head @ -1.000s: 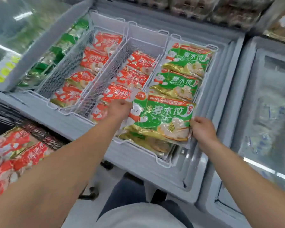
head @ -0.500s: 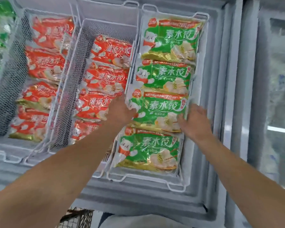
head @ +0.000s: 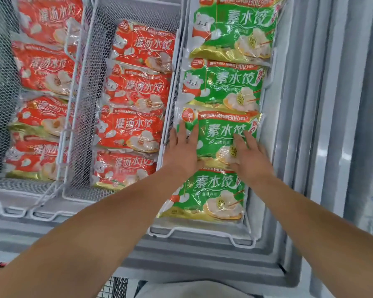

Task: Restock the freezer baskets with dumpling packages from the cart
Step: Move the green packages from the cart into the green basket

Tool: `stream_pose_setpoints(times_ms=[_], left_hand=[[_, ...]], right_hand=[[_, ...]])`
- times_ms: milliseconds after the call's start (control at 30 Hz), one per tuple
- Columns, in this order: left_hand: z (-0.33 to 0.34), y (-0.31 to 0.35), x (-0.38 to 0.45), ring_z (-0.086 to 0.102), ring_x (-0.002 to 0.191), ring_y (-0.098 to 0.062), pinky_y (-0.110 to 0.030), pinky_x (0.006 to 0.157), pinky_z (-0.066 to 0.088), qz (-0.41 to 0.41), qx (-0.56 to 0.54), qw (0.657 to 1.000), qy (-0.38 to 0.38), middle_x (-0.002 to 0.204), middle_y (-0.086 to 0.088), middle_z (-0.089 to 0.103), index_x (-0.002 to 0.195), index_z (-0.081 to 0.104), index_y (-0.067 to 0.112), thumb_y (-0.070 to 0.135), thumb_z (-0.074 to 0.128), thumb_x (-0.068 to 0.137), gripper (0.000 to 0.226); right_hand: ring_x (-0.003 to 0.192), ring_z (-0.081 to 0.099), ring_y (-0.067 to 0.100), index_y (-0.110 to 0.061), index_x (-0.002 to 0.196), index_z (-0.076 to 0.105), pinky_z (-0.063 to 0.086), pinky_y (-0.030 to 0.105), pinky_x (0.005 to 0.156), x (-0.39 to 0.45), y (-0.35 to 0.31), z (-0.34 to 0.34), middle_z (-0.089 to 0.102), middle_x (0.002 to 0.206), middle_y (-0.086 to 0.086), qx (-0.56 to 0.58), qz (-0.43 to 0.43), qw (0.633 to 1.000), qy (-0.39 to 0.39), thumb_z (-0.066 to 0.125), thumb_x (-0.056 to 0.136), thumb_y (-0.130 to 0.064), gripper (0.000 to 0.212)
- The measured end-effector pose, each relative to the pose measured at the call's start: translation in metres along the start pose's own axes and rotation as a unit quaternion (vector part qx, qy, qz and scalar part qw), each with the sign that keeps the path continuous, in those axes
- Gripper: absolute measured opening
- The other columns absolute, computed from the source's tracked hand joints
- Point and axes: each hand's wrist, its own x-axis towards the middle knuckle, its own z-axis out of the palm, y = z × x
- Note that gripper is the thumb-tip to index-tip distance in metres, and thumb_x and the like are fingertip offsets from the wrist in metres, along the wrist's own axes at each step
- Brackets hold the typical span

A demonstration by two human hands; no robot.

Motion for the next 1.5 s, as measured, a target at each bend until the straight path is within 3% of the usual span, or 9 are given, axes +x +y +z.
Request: stream_pose_setpoints(times_ms=[333,500,600,733,900,1000,1167,1267,1500], left_hand=[[-0.010,-0.009,-0.005,-0.005,0.153,-0.032,-0.054,0.121,0.014,-0.001,0.002,1.000,0.026,0.166,-0.003,-0.013,0.157,0.001,0.030,0.060,0.068,0.082,0.106],[-0.015,-0.024,-0.033,0.018,0.149,-0.032,-0.048,0.121,0.022,-0.001,-0.043,0.995,0.089,0.163,-0.010,0.020,0.153,0.028,0.016,0.051,0.063,0.088,0.082],[-0.017,-0.035,-0.067,0.038,0.137,-0.033,-0.042,0.112,0.034,-0.017,-0.094,0.986,0.133,0.147,-0.013,0.046,0.145,0.043,0.010,0.037,0.063,0.091,0.063],[-0.010,-0.048,-0.119,0.054,0.121,-0.037,-0.040,0.104,0.040,-0.054,-0.135,0.965,0.218,0.128,-0.018,0.062,0.132,0.057,0.002,0.029,0.066,0.088,0.052],[0.011,-0.070,-0.211,0.057,0.115,-0.035,-0.038,0.096,0.044,-0.154,-0.200,0.898,0.360,0.121,-0.016,0.066,0.127,0.062,0.005,0.022,0.067,0.088,0.043],[0.029,-0.084,-0.261,0.056,0.116,-0.034,-0.040,0.095,0.045,-0.211,-0.222,0.866,0.397,0.124,-0.014,0.063,0.130,0.059,0.008,0.028,0.065,0.090,0.045],[0.091,-0.103,-0.359,0.060,0.112,-0.030,-0.043,0.097,0.049,-0.293,-0.273,0.825,0.400,0.123,-0.015,0.064,0.134,0.058,0.010,0.027,0.061,0.087,0.050],[0.121,-0.102,-0.386,0.060,0.112,-0.030,-0.041,0.096,0.050,-0.319,-0.288,0.818,0.382,0.125,-0.013,0.063,0.135,0.057,0.011,0.026,0.061,0.087,0.050],[0.215,-0.128,-0.467,0.051,0.129,-0.029,-0.039,0.108,0.042,-0.413,-0.348,0.769,0.343,0.141,-0.010,0.056,0.141,0.052,0.014,0.026,0.060,0.091,0.053]], right_hand=[[0.151,0.008,0.035,-0.026,0.157,0.009,0.015,0.043,0.122,-0.010,0.007,-0.006,-0.004,0.165,0.004,0.024,-0.024,0.999,0.010,0.065,0.091,-0.031,0.086],[0.144,0.025,0.036,-0.015,0.154,0.024,0.029,0.043,0.118,-0.037,-0.005,-0.007,0.015,0.161,0.007,0.032,-0.089,0.995,0.029,0.063,0.092,-0.034,0.075],[0.133,0.038,0.034,-0.013,0.149,0.034,0.040,0.044,0.108,-0.059,-0.027,-0.006,0.030,0.152,0.008,0.022,-0.143,0.989,0.035,0.061,0.092,-0.031,0.066],[0.128,0.043,0.031,-0.010,0.146,0.038,0.045,0.041,0.102,-0.087,-0.060,-0.003,0.037,0.146,0.009,0.007,-0.214,0.976,0.042,0.059,0.093,-0.031,0.061],[0.128,0.046,0.034,-0.010,0.144,0.042,0.046,0.040,0.099,-0.136,-0.096,0.013,0.042,0.144,0.013,-0.041,-0.316,0.947,0.050,0.062,0.091,-0.029,0.059],[0.120,0.050,0.037,-0.006,0.139,0.047,0.042,0.038,0.094,-0.163,-0.112,0.032,0.049,0.135,0.017,-0.060,-0.360,0.929,0.052,0.062,0.090,-0.025,0.055],[0.114,0.052,0.037,-0.006,0.135,0.051,0.043,0.038,0.093,-0.219,-0.149,0.074,0.052,0.130,0.018,-0.081,-0.459,0.883,0.049,0.063,0.086,-0.021,0.052],[0.121,0.049,0.038,-0.004,0.136,0.051,0.040,0.038,0.099,-0.234,-0.163,0.085,0.049,0.135,0.018,-0.104,-0.488,0.865,0.047,0.064,0.086,-0.019,0.054],[0.127,0.044,0.034,-0.007,0.140,0.050,0.043,0.041,0.103,-0.282,-0.226,0.168,0.048,0.140,0.011,-0.190,-0.578,0.793,0.011,0.059,0.091,-0.022,0.052]])
